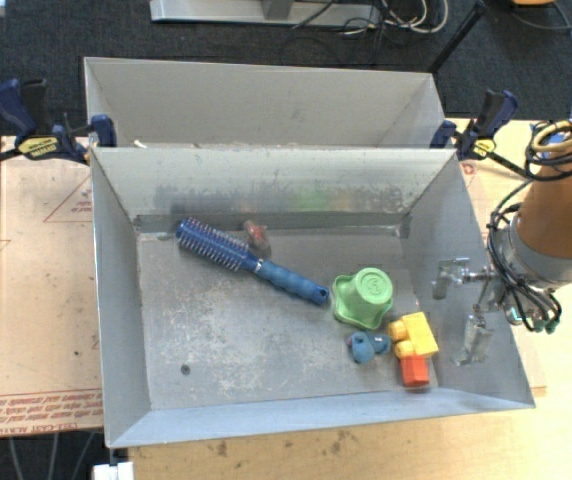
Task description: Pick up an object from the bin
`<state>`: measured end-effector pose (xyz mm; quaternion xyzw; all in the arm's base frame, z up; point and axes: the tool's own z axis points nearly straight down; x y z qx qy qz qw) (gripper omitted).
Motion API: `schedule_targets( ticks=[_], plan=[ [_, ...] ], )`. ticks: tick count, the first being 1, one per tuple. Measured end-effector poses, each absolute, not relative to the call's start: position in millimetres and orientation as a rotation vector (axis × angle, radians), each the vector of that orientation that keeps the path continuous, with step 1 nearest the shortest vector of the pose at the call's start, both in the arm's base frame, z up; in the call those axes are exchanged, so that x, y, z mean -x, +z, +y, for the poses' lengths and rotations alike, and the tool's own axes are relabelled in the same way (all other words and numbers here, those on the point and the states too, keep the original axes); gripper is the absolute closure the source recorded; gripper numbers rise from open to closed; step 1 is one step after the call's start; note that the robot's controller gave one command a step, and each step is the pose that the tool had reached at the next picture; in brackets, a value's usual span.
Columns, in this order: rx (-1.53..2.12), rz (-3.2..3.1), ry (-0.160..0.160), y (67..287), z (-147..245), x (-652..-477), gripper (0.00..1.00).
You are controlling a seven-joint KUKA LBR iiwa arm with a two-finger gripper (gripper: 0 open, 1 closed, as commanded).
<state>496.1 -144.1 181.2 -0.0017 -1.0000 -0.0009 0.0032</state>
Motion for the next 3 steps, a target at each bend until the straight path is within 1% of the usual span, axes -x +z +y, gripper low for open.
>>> schedule_targets(
  ticks=[1,2,3],
  plan=[
    [-0.714,-3.068,0.002,71.6,-134.2,-515.5,0.00],
    [-0.949,-2.998,0.000,100.4,-127.5,-506.6,0.00],
    [-1.421,-2.804,-0.007,105.4,-136.3,-503.1,0.00]
  ],
)
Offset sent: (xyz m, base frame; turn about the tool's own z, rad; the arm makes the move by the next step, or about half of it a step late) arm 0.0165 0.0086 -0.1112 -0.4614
